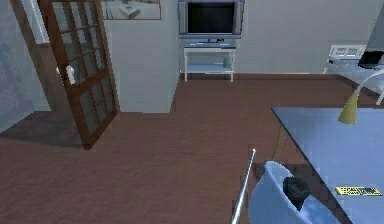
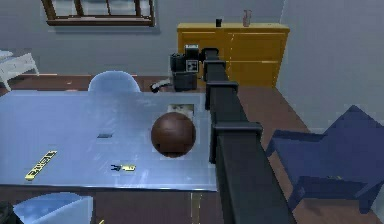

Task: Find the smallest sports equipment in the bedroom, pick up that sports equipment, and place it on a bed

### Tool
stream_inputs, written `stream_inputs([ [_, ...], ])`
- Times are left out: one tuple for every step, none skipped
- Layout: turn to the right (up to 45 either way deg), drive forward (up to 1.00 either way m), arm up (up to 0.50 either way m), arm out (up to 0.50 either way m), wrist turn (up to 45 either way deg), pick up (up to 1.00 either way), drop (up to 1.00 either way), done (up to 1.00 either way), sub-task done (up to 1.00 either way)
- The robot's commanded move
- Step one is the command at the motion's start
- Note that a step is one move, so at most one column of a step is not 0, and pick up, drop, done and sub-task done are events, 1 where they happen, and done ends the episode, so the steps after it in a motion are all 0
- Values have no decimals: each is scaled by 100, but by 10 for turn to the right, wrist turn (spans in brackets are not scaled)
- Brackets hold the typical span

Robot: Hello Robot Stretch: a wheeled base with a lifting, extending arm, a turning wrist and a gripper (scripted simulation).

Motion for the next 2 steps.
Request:
stream_inputs([
  [0, 0, -30, 0, 0, 0, 0, 0, 0],
  [0, 0, 0, 0, 0, 100, 0, 0, 0],
])
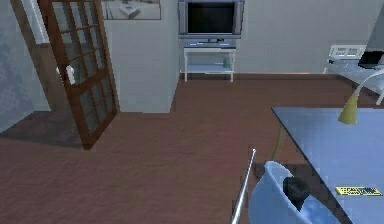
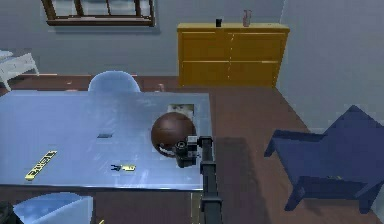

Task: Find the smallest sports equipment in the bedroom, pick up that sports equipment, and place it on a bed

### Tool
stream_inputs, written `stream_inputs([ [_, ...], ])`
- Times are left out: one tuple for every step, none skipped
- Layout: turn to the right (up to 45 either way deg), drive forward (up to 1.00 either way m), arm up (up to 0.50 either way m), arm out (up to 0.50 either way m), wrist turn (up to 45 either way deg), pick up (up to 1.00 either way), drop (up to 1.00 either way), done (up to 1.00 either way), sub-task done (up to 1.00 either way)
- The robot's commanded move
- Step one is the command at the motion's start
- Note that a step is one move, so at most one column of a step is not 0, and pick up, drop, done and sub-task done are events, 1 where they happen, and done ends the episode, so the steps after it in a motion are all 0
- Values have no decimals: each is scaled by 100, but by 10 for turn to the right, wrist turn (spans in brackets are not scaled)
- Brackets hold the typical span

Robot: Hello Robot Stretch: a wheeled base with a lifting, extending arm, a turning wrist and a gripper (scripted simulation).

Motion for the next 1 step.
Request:
stream_inputs([
  [0, 0, 10, 0, 0, 0, 0, 0, 0],
])
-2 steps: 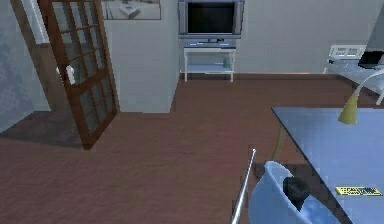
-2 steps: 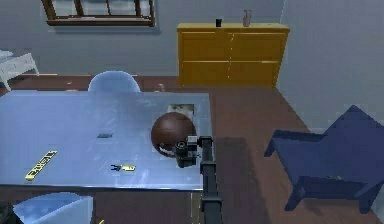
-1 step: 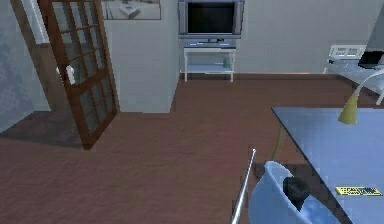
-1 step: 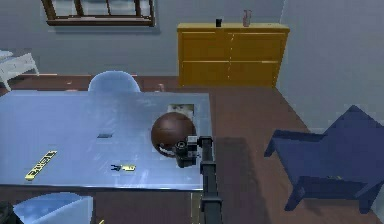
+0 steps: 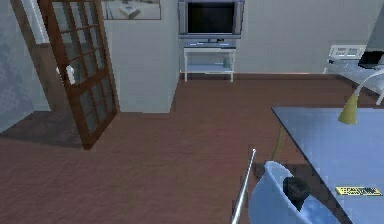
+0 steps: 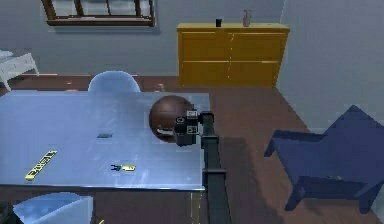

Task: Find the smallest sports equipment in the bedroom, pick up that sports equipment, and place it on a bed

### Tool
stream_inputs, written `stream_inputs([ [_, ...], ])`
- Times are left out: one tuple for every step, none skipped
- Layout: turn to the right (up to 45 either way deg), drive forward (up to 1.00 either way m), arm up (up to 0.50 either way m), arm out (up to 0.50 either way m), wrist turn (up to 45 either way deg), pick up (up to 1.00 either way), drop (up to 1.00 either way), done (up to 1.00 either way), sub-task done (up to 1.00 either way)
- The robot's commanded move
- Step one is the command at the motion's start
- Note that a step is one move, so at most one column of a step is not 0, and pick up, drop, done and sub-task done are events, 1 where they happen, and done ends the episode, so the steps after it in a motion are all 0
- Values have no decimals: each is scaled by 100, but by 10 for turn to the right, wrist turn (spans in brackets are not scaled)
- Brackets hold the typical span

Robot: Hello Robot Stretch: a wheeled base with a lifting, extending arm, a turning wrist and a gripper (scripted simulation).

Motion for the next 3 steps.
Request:
stream_inputs([
  [0, 0, 20, 0, 0, 0, 0, 0, 0],
  [0, 0, 0, 0, -450, 0, 0, 0, 0],
  [0, 0, 0, 0, -450, 0, 0, 0, 0],
])
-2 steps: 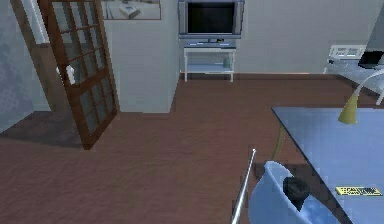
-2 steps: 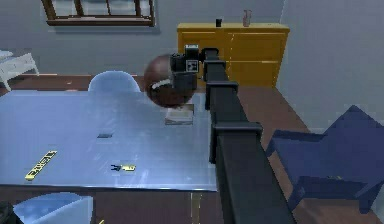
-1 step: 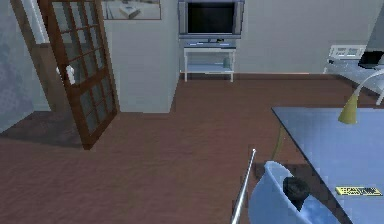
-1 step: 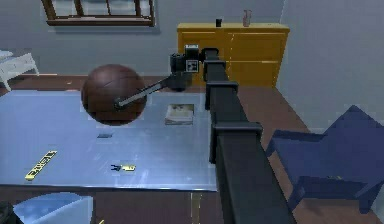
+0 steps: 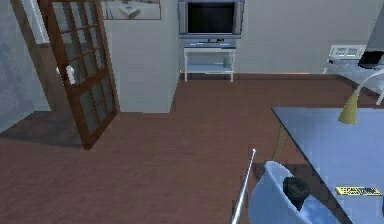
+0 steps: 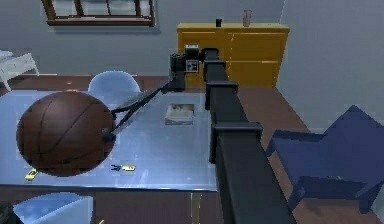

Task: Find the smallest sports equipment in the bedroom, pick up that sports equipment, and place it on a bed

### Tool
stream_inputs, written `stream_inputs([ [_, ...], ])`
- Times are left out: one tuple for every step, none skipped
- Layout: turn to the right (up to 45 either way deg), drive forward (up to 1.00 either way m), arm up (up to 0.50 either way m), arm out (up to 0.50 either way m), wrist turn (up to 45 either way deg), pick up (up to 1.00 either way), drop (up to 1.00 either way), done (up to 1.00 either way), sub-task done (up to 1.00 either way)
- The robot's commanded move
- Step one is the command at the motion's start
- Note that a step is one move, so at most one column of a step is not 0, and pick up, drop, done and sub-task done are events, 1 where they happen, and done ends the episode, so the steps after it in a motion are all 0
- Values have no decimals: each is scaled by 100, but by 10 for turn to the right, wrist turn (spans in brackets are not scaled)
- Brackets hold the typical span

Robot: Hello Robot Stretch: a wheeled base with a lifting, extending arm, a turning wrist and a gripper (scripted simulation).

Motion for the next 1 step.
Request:
stream_inputs([
  [0, 0, 0, 0, -210, 0, 0, 0, 0],
])
